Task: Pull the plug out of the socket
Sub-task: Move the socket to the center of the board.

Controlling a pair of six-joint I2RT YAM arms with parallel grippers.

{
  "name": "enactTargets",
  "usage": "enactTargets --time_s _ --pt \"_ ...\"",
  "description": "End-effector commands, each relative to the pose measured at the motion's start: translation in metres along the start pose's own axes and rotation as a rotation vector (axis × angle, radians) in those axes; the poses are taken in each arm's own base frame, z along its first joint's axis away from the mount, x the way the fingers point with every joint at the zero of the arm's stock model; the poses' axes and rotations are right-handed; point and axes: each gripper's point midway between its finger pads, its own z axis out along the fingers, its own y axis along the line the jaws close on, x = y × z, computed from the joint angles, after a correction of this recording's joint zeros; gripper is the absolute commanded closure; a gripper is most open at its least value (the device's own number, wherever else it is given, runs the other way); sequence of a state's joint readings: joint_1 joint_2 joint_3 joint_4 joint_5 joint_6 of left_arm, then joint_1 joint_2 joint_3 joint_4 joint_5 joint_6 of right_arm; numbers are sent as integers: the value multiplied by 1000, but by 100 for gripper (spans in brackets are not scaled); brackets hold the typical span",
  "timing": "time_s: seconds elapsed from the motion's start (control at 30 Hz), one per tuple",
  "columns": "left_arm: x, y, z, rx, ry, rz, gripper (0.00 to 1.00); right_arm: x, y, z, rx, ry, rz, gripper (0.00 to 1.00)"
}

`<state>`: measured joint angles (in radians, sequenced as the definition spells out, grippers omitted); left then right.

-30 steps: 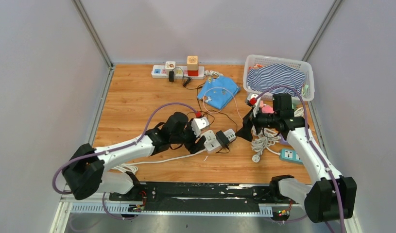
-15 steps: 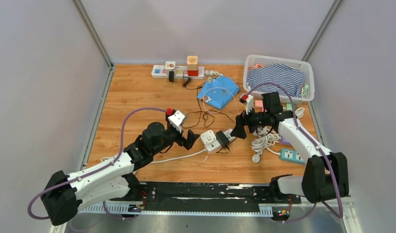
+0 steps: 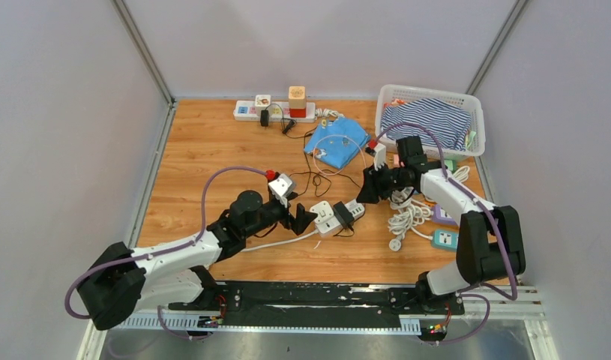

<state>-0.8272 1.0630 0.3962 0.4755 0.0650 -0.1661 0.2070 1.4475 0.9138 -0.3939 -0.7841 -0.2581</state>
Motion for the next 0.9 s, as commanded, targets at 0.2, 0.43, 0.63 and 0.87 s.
enactTargets --time_s 0.2,0.43,0.63,0.87 --pt "6 5 22 80 -47 -81 0 10 13 17 -134 75 70 61" --pt "21 4 33 100 -3 -95 4 13 10 19 -110 99 48 58" --pt "31 8 40 99 30 -103 11 16 5 24 -103 122 63 58" --pt "38 16 48 106 63 -164 15 22 1 29 -101 149 95 60"
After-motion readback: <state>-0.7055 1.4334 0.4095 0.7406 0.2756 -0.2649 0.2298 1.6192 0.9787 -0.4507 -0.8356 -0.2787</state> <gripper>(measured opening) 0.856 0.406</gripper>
